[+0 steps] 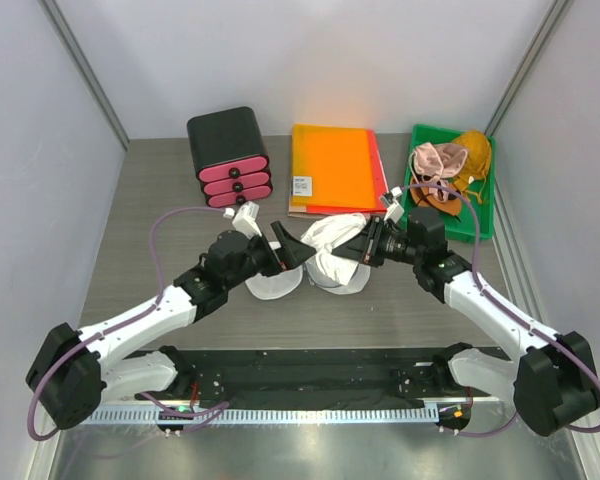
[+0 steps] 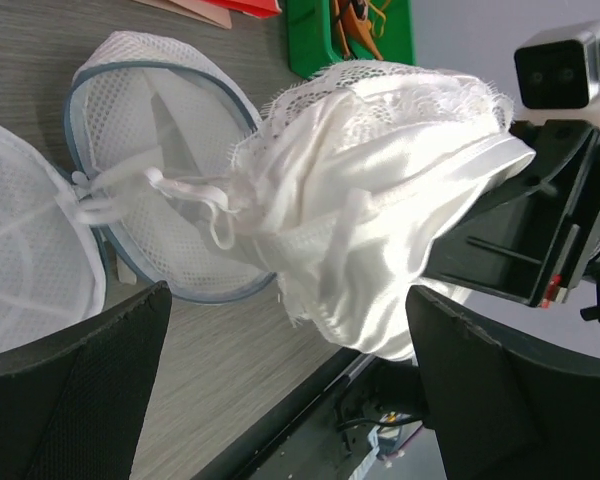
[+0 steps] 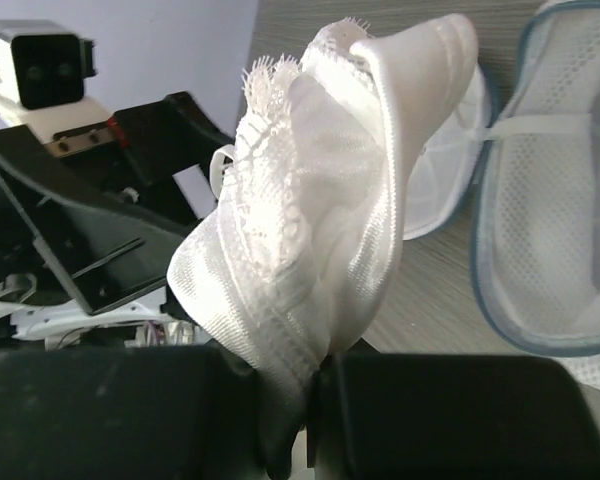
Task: Place the bra in the laundry bag and zip it closed
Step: Place the bra in the laundry bag.
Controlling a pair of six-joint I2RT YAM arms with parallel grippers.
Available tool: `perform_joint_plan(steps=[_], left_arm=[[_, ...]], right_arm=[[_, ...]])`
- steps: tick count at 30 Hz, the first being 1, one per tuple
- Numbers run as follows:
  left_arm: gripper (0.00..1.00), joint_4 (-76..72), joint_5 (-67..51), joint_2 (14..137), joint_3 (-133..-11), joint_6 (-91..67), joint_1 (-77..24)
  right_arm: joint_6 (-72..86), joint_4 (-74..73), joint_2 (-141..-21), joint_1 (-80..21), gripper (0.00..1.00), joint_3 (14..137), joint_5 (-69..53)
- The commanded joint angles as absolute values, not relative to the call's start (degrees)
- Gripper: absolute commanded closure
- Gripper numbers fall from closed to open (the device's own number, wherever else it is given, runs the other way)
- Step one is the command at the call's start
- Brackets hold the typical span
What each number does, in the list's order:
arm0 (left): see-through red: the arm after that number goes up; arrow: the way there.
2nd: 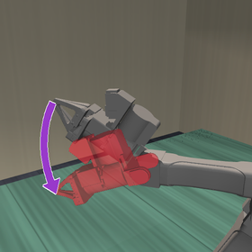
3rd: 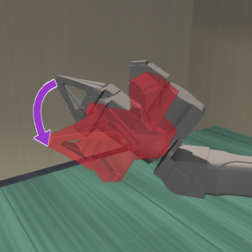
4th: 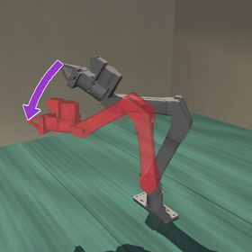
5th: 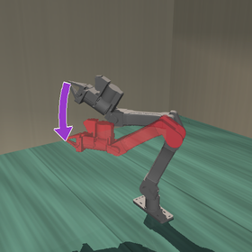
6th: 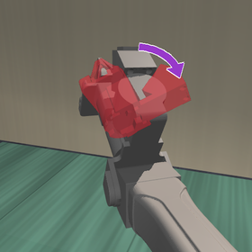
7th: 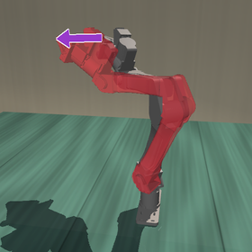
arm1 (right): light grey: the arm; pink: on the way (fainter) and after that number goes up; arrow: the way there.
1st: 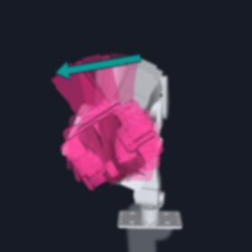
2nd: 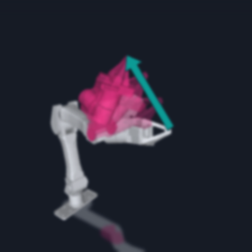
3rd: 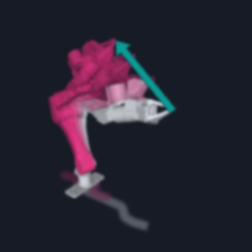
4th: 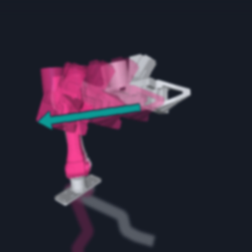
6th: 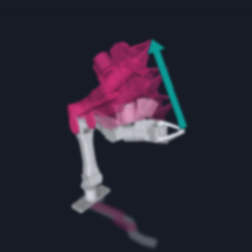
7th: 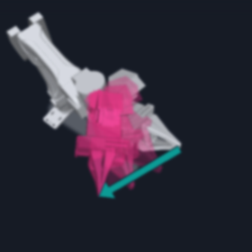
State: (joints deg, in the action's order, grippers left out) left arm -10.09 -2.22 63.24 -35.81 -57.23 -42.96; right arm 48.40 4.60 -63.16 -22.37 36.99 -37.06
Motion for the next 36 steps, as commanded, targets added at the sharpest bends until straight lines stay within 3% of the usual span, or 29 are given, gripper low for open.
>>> perform_joint_plan(steps=[1, 10, 16, 19, 20, 21, 24, 25, 27, 30, 32, 36], left_arm=[[0.00, -17.7, -12.0, 63.8, -36.7, -50.3, -40.8], [0.00, -35.8, -27.8, 69.7, -35.5, -54.2, -39.7], [0.00, -42.4, -31.1, 75.0, -36.3, -58.4, -39.9], [0.21, -44.4, -32.8, 76.7, -36.7, -60.1, -39.9], [0.39, -44.3, -32.4, 76.9, -36.6, -60.1, -39.9], [0.48, -43.9, -31.5, 76.9, -36.5, -59.9, -39.6], [0.83, -39.7, -30.7, 76.0, -36.4, -58.2, -38.5], [0.98, -38.2, -30.4, 75.9, -36.4, -57.9, -38.2], [1.00, -33.8, -28.8, 74.8, -36.4, -56.6, -37.2], [1.00, -24.7, -25.8, 72.5, -36.9, -55.1, -34.8], [1.00, -20.8, -22.4, 71.1, -37.2, -54.1, -33.7], [1.00, -12.0, -17.1, 66.7, -37.7, -51.4, -33.7]], right_arm=[[52.9, 14.1, -59.9, -22.2, 0.99, 35.9, -43.2], [55.0, 18.4, -58.2, -22.2, 0.99, 33.9, -47.5], [58.4, 25.5, -59.9, -22.1, 0.99, 32.0, -50.8], [58.4, 25.8, -60.8, -22.2, 0.99, 31.5, -51.2], [57.5, 24.9, -60.9, -22.2, 0.98, 31.9, -51.3], [56.4, 21.2, -61.0, -22.2, 0.95, 32.3, -51.1], [46.8, 4.7, -59.9, -22.1, 0.80, 36.5, -48.4], [43.3, -0.1, -58.7, -22.2, 0.66, 39.5, -42.9], [35.4, -14.3, -58.0, -22.2, 0.49, 43.0, -36.4], [32.3, -24.3, -57.2, -22.1, 0.33, 47.6, -22.5], [32.1, -26.7, -58.3, -22.1, 0.30, 49.0, -14.8], [31.8, -27.3, -63.3, -22.0, 0.26, 48.6, -10.9]])
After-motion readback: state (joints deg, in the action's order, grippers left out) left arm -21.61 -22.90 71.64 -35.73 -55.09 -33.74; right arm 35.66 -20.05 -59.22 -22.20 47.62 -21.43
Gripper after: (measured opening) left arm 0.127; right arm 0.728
